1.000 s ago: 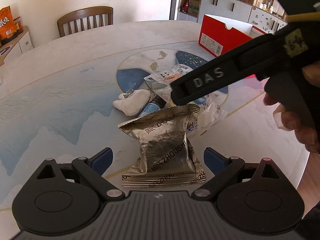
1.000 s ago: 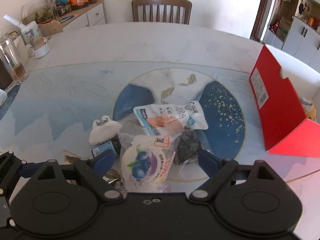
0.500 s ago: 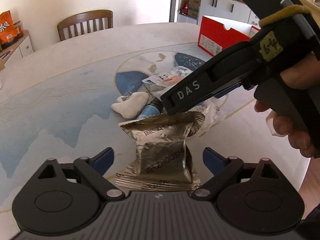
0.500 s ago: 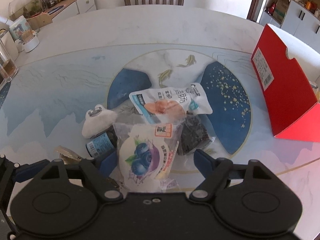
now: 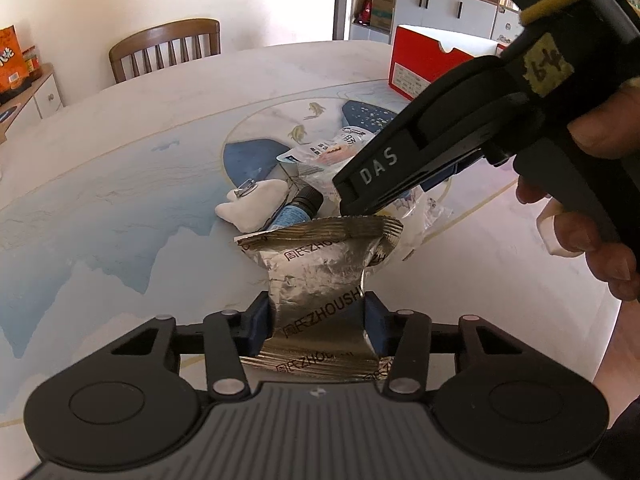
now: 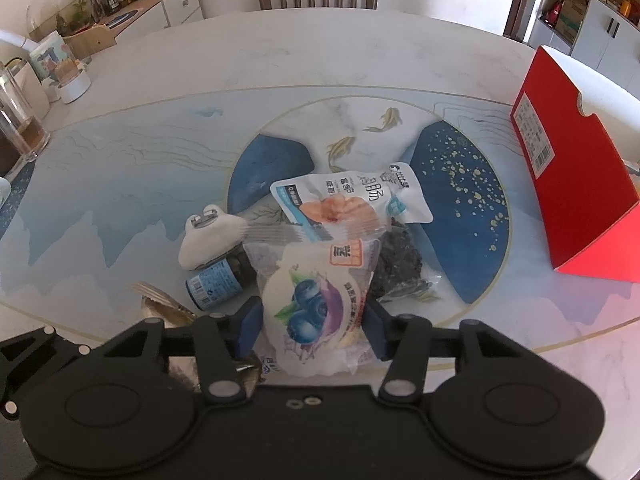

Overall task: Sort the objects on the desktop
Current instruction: 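Carry the foil bag and the bread bag with both grippers over the shoebox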

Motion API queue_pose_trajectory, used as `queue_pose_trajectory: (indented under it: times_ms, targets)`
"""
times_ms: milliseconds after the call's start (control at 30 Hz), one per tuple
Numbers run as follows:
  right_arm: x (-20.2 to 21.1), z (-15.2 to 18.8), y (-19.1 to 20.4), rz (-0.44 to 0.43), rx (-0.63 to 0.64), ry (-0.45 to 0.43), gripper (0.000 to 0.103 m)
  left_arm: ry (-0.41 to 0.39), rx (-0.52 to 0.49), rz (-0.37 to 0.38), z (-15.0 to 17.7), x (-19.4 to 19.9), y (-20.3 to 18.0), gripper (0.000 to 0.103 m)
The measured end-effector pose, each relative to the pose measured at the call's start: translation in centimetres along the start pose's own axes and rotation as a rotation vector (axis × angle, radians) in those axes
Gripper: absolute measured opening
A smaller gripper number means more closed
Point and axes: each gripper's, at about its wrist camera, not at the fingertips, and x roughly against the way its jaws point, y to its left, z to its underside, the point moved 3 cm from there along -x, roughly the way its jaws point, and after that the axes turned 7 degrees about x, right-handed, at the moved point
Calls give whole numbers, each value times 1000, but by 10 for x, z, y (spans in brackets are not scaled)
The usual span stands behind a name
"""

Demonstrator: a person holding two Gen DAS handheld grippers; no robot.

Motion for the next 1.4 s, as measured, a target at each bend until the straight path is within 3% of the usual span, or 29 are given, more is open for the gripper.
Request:
queue_pose_trajectory:
  times_ms: [633,1400]
  targets:
    - [48,-8,-27,-34,-67,-108,50,-67,30,10,-19,34,1,45]
    - [100,-2,-78,-21,-117,-206,51,-150,103,-8,-76,67,-3,45]
